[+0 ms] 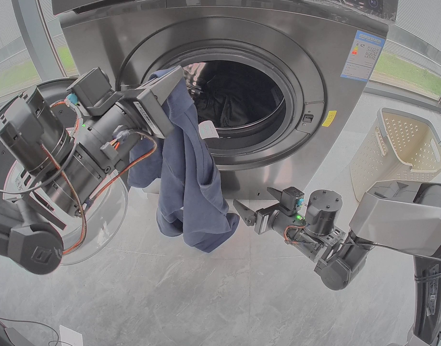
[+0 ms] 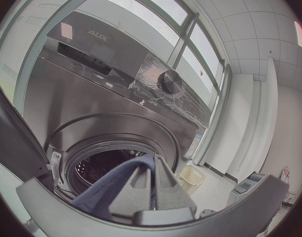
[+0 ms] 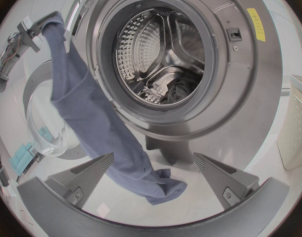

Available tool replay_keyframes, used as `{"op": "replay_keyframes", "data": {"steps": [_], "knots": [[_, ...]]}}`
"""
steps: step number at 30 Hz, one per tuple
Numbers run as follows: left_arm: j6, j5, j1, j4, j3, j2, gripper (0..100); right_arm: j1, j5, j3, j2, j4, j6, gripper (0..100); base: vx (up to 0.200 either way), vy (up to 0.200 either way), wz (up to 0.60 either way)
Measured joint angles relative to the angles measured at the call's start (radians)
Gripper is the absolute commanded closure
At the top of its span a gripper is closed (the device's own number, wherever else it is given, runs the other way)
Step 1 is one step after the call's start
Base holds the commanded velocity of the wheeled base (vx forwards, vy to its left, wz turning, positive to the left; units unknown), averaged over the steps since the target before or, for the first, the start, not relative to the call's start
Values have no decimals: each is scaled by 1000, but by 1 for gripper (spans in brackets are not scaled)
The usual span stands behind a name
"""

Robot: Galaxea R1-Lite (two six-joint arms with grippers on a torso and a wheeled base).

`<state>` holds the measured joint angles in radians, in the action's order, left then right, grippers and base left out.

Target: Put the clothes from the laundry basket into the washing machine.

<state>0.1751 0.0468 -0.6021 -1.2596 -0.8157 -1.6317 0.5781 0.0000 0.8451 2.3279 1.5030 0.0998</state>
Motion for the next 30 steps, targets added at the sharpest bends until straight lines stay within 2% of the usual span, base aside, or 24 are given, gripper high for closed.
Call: {"op": "replay_keyframes", "data": {"steps": [6,12,18,30], "knots": [[1,-10,6,2,-39,-32,100,56,31,-127,-74,33,0,0,0,0,0],[1,-14,7,5,-65,-54,100,128,43,-113,-99,34,-2,0,0,0,0],[1,-15,7,4,-70,-63,100,156,46,-3,-61,9,-12,0,0,0,0],[1,-15,7,0,-69,-62,100,141,25,319,61,-126,-33,0,0,0,0]]}}
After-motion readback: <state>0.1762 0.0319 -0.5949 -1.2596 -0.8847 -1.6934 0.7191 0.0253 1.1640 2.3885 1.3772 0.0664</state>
